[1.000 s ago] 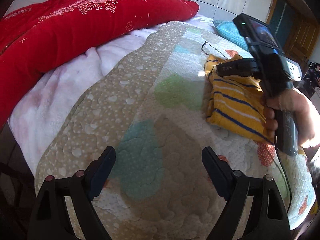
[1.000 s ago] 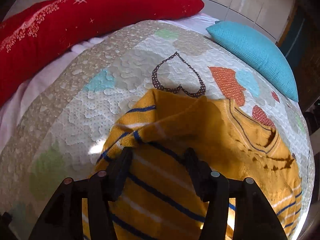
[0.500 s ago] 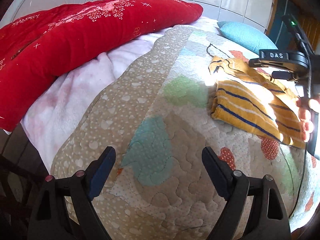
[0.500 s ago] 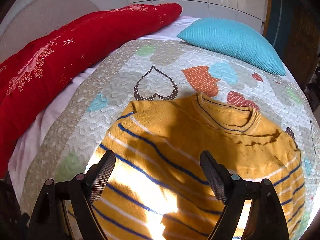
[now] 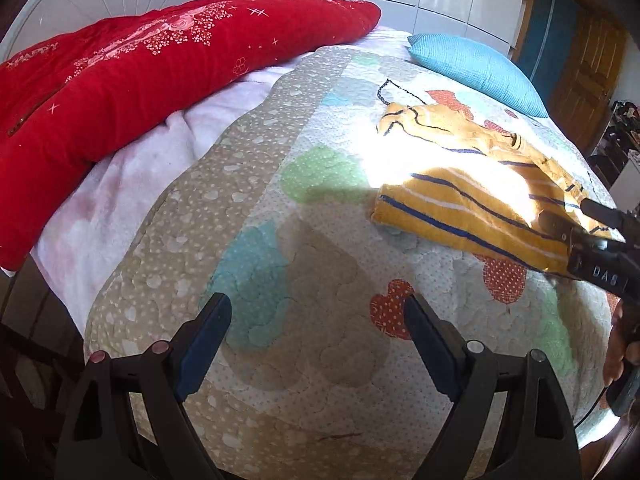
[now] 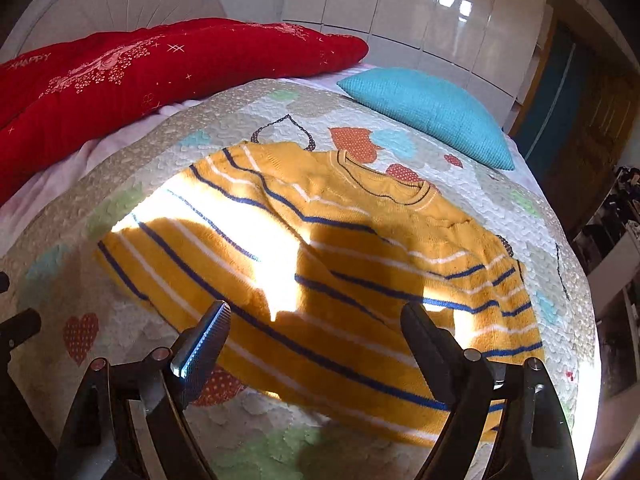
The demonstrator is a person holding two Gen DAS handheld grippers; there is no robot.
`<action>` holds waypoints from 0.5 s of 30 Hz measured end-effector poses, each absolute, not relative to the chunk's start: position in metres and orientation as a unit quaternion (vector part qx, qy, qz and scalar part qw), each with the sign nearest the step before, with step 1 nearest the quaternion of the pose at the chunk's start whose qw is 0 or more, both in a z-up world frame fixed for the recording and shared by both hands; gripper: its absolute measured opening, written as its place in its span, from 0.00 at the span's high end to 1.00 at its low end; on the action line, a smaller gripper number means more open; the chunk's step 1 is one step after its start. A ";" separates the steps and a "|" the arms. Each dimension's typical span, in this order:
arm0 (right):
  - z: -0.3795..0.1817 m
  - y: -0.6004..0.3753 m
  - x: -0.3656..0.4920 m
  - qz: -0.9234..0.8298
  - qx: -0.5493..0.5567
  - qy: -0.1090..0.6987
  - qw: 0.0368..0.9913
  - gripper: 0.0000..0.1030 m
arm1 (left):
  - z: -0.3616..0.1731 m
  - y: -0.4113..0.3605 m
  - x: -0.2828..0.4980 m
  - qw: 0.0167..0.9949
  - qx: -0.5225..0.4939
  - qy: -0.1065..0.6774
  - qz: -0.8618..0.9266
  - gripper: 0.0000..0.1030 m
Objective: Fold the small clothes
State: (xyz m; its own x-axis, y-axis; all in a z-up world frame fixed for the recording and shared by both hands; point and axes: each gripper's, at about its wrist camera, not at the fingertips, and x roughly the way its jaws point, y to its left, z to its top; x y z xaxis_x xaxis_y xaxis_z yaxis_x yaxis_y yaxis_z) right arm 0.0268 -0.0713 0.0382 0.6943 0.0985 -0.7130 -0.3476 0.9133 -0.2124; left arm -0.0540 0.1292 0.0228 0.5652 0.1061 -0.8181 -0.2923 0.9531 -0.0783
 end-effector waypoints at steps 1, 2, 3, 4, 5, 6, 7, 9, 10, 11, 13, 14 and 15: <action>0.036 -0.069 0.022 0.126 -0.172 0.369 0.905 0.13 | 0.022 0.133 -0.051 0.877 -0.115 0.455 0.106 0.15; 0.034 -0.065 0.018 0.131 -0.176 0.366 0.904 0.13 | 0.022 0.136 -0.047 0.875 -0.129 0.456 0.094 0.15; 0.032 -0.061 0.013 0.136 -0.182 0.362 0.904 0.13 | 0.023 0.142 -0.040 0.875 -0.147 0.456 0.077 0.15; 0.030 -0.055 0.008 0.142 -0.190 0.358 0.903 0.13 | 0.023 0.148 -0.032 0.872 -0.166 0.456 0.059 0.15; 0.028 -0.050 0.004 0.148 -0.199 0.353 0.902 0.13 | 0.024 0.153 -0.022 0.869 -0.181 0.459 0.046 0.15; 0.025 -0.044 0.000 0.153 -0.208 0.350 0.900 0.13 | 0.025 0.158 -0.010 0.866 -0.188 0.462 0.036 0.15; 0.022 -0.037 -0.002 0.159 -0.218 0.349 0.897 0.13 | 0.026 0.161 0.002 0.865 -0.188 0.464 0.024 0.15; 0.015 -0.024 -0.006 0.166 -0.236 0.345 0.893 0.13 | 0.026 0.162 0.028 0.865 -0.172 0.472 0.014 0.15; 0.011 -0.017 -0.008 0.167 -0.244 0.341 0.892 0.13 | 0.026 0.161 0.041 0.864 -0.163 0.476 0.004 0.15; 0.007 -0.011 -0.009 0.169 -0.251 0.339 0.891 0.13 | 0.024 0.160 0.054 0.862 -0.158 0.482 -0.009 0.15; -0.001 0.002 -0.011 0.174 -0.262 0.336 0.888 0.13 | 0.019 0.155 0.080 0.854 -0.151 0.496 -0.037 0.15; -0.005 0.009 -0.011 0.177 -0.267 0.335 0.886 0.13 | 0.016 0.152 0.091 0.851 -0.147 0.501 -0.052 0.15; -0.008 0.015 -0.010 0.181 -0.271 0.337 0.883 0.13 | 0.013 0.150 0.104 0.848 -0.144 0.506 -0.065 0.15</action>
State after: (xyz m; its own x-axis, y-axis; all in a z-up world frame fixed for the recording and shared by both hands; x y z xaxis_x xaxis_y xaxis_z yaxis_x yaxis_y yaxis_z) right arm -0.0105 0.0149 -0.0082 0.7078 0.1378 -0.6929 -0.5026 0.7874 -0.3569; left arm 0.1037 0.1497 0.0129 0.4795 -0.2558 -0.8394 -0.0365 0.9499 -0.3103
